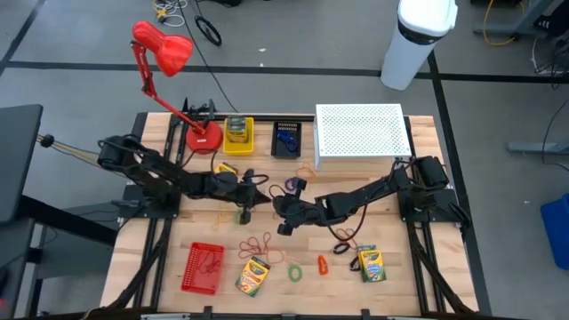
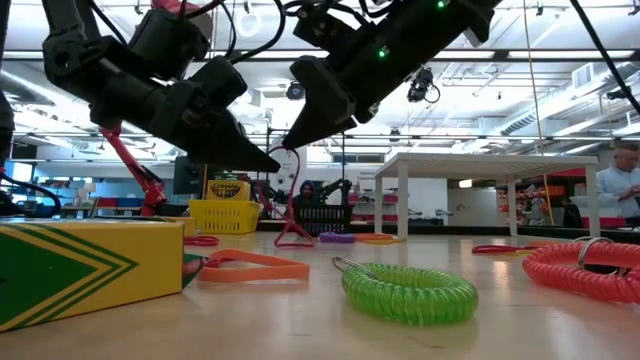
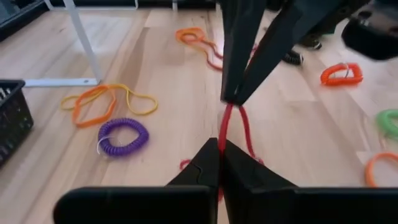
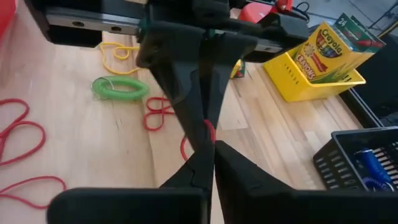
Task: Pick & Place Office Desk Supplies
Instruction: Put the red rubber band into the red bin
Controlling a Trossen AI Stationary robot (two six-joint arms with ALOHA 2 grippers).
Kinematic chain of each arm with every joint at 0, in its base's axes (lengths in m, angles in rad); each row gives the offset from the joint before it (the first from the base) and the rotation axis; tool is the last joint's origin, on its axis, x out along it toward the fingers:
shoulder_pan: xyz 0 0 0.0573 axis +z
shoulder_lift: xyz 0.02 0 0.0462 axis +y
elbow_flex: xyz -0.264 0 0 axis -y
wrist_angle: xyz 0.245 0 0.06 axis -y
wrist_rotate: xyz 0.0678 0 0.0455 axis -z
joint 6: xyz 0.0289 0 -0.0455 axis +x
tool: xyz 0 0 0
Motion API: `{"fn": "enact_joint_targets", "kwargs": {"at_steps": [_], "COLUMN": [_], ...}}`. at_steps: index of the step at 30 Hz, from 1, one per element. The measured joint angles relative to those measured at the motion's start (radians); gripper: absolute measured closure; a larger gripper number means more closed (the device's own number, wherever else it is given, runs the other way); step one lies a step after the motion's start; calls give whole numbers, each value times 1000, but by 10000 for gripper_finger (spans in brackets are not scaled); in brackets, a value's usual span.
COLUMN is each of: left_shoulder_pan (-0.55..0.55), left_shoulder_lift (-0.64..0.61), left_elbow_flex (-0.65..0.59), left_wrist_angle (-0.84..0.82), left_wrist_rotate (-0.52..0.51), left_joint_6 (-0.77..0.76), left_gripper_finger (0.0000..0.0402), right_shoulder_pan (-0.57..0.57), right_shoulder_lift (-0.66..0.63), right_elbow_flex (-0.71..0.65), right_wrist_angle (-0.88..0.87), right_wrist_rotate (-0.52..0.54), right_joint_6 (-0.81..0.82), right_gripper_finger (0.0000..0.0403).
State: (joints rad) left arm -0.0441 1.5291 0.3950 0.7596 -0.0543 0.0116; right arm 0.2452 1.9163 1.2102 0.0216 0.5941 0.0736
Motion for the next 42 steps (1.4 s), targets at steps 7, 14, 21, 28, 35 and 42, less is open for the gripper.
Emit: {"fn": "enact_joint_targets", "kwargs": {"at_steps": [7, 14, 21, 28, 35, 42], "left_shoulder_pan": [0, -7, -48, -109, -203, -330], "left_shoulder_lift": [-118, -315, -531, -652, -645, -622], "left_elbow_flex": [0, 0, 1, 107, 344, 521], "left_wrist_angle": [-146, -346, -519, -807, -1208, -1495], "left_wrist_rotate": [-8, 36, 161, 173, 100, 128], "left_joint_6": [-4, -51, -177, -267, -318, -556], "left_gripper_finger": [397, 397, 395, 397, 397, 398], "right_shoulder_pan": [32, 50, 42, 5, 3, 3], "right_shoulder_lift": [-35, -105, -108, -108, -108, -108], "right_elbow_flex": [0, 0, -47, -79, -146, -200], "right_wrist_angle": [-7, -162, -198, -173, -16, 142], "right_wrist_rotate": [151, 299, 288, 267, 247, 238], "right_joint_6": [4, 101, 132, 138, 106, 52], "right_gripper_finger": [303, 228, 287, 394, 383, 391]}}
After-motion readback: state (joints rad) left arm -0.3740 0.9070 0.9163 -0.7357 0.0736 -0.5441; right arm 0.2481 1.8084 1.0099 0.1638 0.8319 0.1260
